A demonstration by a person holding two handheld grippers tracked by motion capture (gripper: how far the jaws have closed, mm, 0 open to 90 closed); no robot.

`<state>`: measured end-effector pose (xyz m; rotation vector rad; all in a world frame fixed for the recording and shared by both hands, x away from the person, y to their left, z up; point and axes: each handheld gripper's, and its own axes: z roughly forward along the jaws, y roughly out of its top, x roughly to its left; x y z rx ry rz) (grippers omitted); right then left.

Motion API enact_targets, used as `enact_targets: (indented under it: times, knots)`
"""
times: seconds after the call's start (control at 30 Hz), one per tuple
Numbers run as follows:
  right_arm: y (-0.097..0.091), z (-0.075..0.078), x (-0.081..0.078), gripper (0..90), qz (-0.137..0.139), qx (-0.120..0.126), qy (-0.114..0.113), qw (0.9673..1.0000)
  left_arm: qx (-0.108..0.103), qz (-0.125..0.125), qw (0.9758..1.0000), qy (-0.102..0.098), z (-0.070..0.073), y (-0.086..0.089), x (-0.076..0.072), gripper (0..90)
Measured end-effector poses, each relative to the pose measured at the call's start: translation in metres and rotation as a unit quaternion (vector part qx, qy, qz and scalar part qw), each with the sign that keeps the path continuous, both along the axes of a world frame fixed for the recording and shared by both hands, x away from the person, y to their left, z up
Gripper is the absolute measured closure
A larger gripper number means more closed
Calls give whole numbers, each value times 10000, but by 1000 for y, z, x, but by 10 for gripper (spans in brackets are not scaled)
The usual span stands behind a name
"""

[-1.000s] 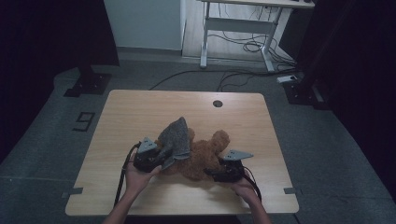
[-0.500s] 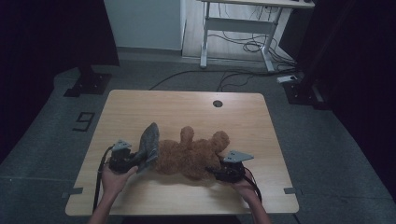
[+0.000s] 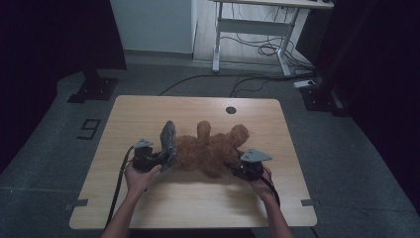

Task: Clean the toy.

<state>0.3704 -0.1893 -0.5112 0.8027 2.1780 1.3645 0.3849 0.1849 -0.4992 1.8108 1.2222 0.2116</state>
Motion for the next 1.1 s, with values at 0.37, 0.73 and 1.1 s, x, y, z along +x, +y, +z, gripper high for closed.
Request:
enact_targets:
  times: [0.37,0.73,1.1]
  knots:
    - [-10,-15,1,585,32,31,-5,10000,177,-5,9963,-837,53,-3,-11,758]
    - [-11,-22,-9,570,104,-16,-57,9999,570,-685,9957,-266,55,-73,20,750]
    - [-17,-19,-13,344,7,347,493,9982,662,-594,9951,-433,36,-65,-5,764]
